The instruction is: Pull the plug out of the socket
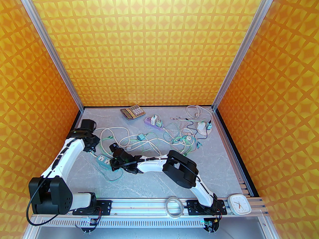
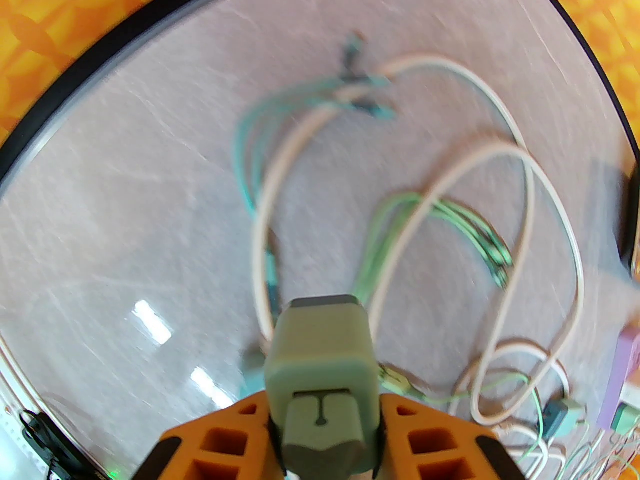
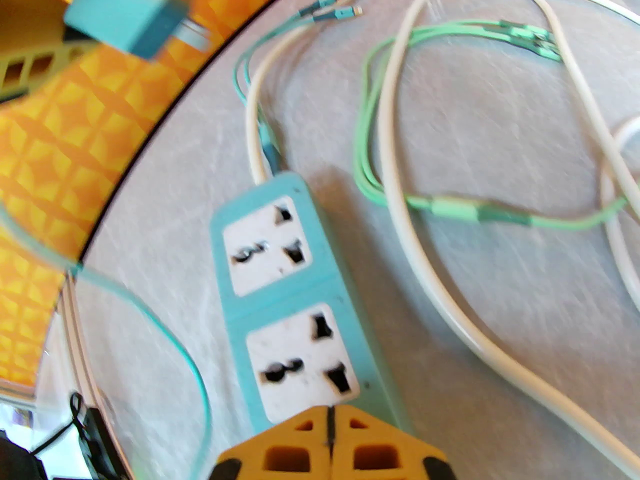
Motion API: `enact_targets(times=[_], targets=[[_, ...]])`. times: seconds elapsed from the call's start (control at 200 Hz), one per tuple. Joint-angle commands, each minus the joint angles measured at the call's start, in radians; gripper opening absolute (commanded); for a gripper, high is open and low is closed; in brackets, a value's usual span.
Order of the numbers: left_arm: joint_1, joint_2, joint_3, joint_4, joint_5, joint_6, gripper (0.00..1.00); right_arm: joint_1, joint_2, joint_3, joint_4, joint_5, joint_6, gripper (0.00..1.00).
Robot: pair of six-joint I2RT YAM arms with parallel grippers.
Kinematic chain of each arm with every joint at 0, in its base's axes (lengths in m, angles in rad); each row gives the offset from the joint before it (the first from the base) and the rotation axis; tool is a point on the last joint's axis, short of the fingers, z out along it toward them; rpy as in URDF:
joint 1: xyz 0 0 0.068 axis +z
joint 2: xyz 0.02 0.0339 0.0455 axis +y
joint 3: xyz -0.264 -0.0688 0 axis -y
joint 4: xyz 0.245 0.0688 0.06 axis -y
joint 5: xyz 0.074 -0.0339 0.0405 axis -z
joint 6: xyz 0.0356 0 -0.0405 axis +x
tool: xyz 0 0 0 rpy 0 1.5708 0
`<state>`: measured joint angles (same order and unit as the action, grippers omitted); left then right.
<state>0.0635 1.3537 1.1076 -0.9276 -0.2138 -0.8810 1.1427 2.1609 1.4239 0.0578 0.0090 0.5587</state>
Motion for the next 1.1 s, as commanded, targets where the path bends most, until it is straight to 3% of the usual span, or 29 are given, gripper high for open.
enact_targets(times=[0.0,0.045,0.08,0.16,0.365,0.57,0.6,0.665,0.785,0.82,0.915,0.955,0.995,1.03,1.095], targets=[[0.060,-0.015,0.015,-0.030,0.000,0.070,0.29,0.002,-0.083,-0.010,-0.130,0.088,-0.072,0.07],[0.079,-0.023,0.003,-0.026,-0.001,0.082,0.29,-0.003,-0.114,-0.008,-0.130,0.113,-0.084,0.14],[0.095,-0.029,-0.008,-0.025,0.000,0.089,0.29,-0.009,-0.142,-0.008,-0.133,0.132,-0.090,0.27],[0.140,-0.047,-0.045,-0.018,-0.001,0.103,0.30,-0.024,-0.194,-0.015,-0.134,0.168,-0.098,0.46],[0.229,-0.058,-0.155,0.045,-0.001,0.146,0.39,-0.081,-0.357,-0.107,-0.122,0.247,-0.129,0.57],[0.231,-0.002,-0.193,0.067,-0.001,0.139,0.46,-0.119,-0.509,-0.236,-0.128,0.356,-0.158,0.63],[0.231,0.005,-0.194,0.067,0.000,0.137,0.45,-0.121,-0.529,-0.251,-0.134,0.377,-0.161,0.68],[0.232,0.012,-0.197,0.071,0.003,0.132,0.41,-0.126,-0.571,-0.288,-0.128,0.402,-0.174,0.65],[0.231,0.001,-0.202,0.074,0.010,0.129,0.47,-0.134,-0.613,-0.332,-0.124,0.425,-0.177,0.68],[0.231,-0.004,-0.201,0.072,0.011,0.131,0.51,-0.134,-0.620,-0.339,-0.129,0.432,-0.174,0.75],[0.230,-0.030,-0.194,0.060,0.029,0.137,0.68,-0.135,-0.637,-0.356,-0.139,0.445,-0.175,0.76],[0.229,-0.046,-0.187,0.052,0.037,0.141,0.85,-0.136,-0.645,-0.365,-0.142,0.449,-0.177,0.77],[0.226,-0.066,-0.176,0.042,0.047,0.146,1.00,-0.137,-0.653,-0.372,-0.145,0.457,-0.175,0.85],[0.222,-0.084,-0.166,0.035,0.056,0.153,0.99,-0.138,-0.661,-0.380,-0.151,0.470,-0.175,0.93],[0.209,-0.120,-0.141,0.015,0.064,0.164,0.99,-0.139,-0.675,-0.390,-0.159,0.496,-0.178,0.98]])
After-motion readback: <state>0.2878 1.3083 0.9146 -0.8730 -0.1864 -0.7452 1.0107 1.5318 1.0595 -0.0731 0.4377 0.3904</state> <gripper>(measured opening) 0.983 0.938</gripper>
